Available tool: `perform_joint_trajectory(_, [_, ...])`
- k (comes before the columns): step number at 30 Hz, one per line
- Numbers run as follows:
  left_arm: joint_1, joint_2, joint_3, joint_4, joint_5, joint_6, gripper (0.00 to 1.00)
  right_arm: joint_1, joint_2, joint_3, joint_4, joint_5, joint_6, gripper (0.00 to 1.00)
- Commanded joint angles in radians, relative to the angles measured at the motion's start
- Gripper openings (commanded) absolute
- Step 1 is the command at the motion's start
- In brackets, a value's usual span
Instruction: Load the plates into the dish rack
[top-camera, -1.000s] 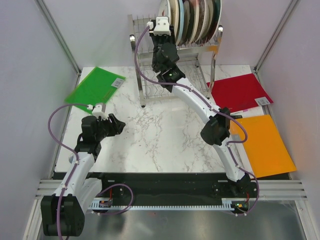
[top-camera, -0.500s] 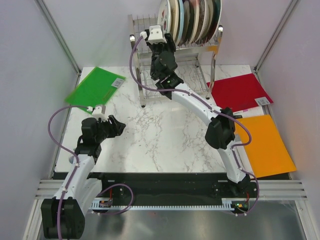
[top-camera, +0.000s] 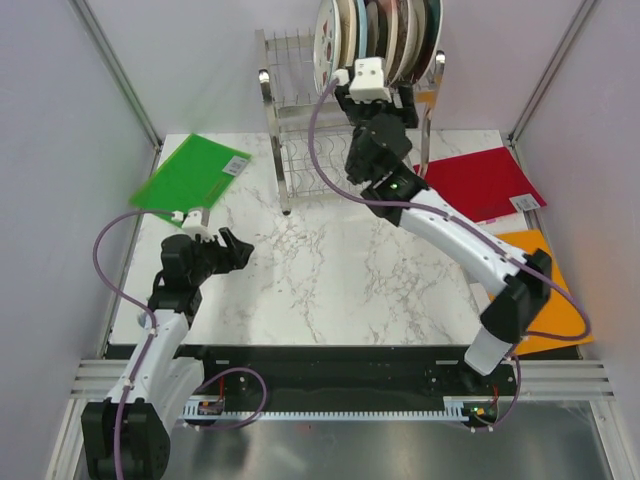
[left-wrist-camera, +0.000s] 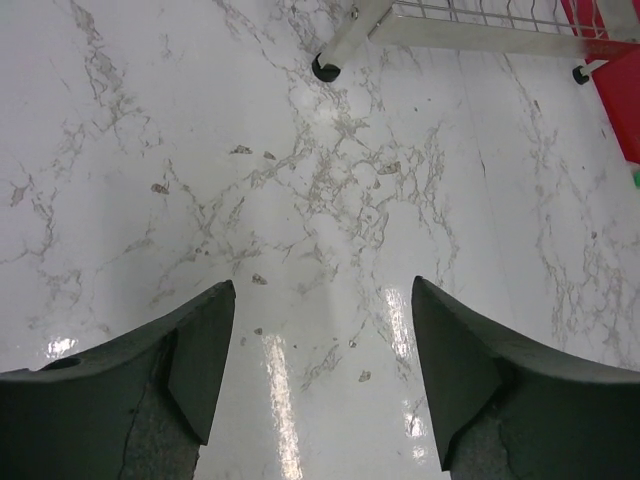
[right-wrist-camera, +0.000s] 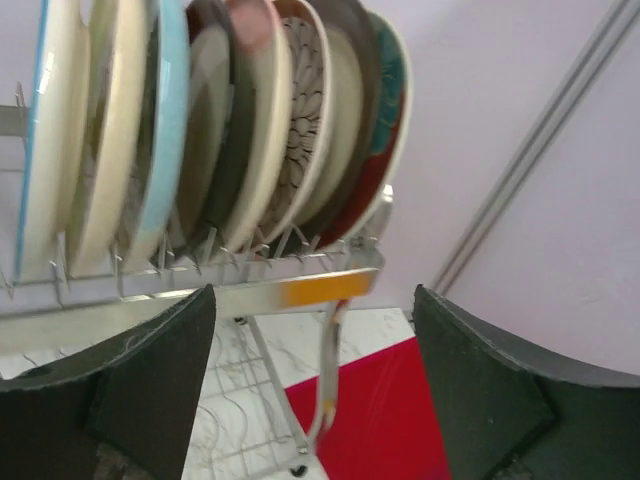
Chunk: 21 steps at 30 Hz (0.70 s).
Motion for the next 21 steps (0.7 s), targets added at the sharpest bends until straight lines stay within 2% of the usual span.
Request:
perform_joint_trajectory(1, [-0.001, -0.01, 0.063, -0.001, 0.009, 0.0, 0.95, 0.003, -0.197, -0.141, -0.289, -0.002, 0.166, 0.9])
perform_joint_trajectory(2, [-0.001, -0.008, 0.069, -0.002, 0.012, 0.005, 1.0, -0.001, -0.24, -0.158, -0.363, -0.027, 0.204, 0.92])
perform_joint_trajectory(3, [-0.001, -0.002, 0.085, -0.008, 0.011, 0.014, 1.0, -0.036, -0.259, -0.155, -0.437, -0.05, 0.264, 0.93])
perform_joint_trajectory(4, [-0.001, 0.001, 0.094, -0.008, 0.006, 0.02, 1.0, -0.069, -0.279, -0.15, -0.615, -0.074, 0.407, 0.95])
perform_joint_trajectory(5, [-0.001, 0.007, 0.103, -0.01, 0.005, 0.026, 1.0, -0.115, -0.308, -0.132, -0.7, -0.175, 0.504, 0.96])
perform_joint_trajectory(6, [-0.001, 0.016, 0.114, -0.01, 0.003, 0.039, 1.0, -0.226, -0.316, -0.116, -0.776, -0.232, 0.58, 0.96])
perform_joint_trajectory(7, [-0.001, 0.042, 0.146, -0.01, 0.005, 0.049, 1.0, -0.279, -0.317, -0.1, -0.893, -0.281, 0.635, 0.96])
perform_joint_trajectory(8, [-0.003, 0.064, 0.167, -0.01, 0.002, 0.06, 1.0, -0.325, -0.31, -0.066, -0.943, -0.332, 0.766, 0.98])
perform_joint_trajectory(9, [-0.004, 0.085, 0.224, -0.013, -0.005, 0.081, 1.0, -0.416, -0.302, -0.049, -0.989, -0.369, 0.815, 0.98])
perform_joint_trajectory(10, [-0.006, 0.132, 0.261, -0.031, -0.011, 0.094, 1.0, -0.454, -0.297, -0.035, -1.061, -0.398, 0.856, 0.98])
perform_joint_trajectory(12, [-0.007, 0.171, 0.369, -0.044, -0.025, 0.141, 1.0, -0.517, -0.277, -0.035, -1.104, -0.372, 0.892, 0.98])
perform_joint_trajectory(14, [-0.009, 0.222, 0.434, -0.048, -0.026, 0.186, 1.0, -0.605, -0.271, -0.066, -1.143, -0.419, 0.913, 0.98])
perform_joint_trajectory(21, [-0.019, 0.305, 0.637, -0.086, -0.041, 0.28, 1.0, -0.822, -0.221, -0.129, -1.094, -0.421, 0.972, 0.98])
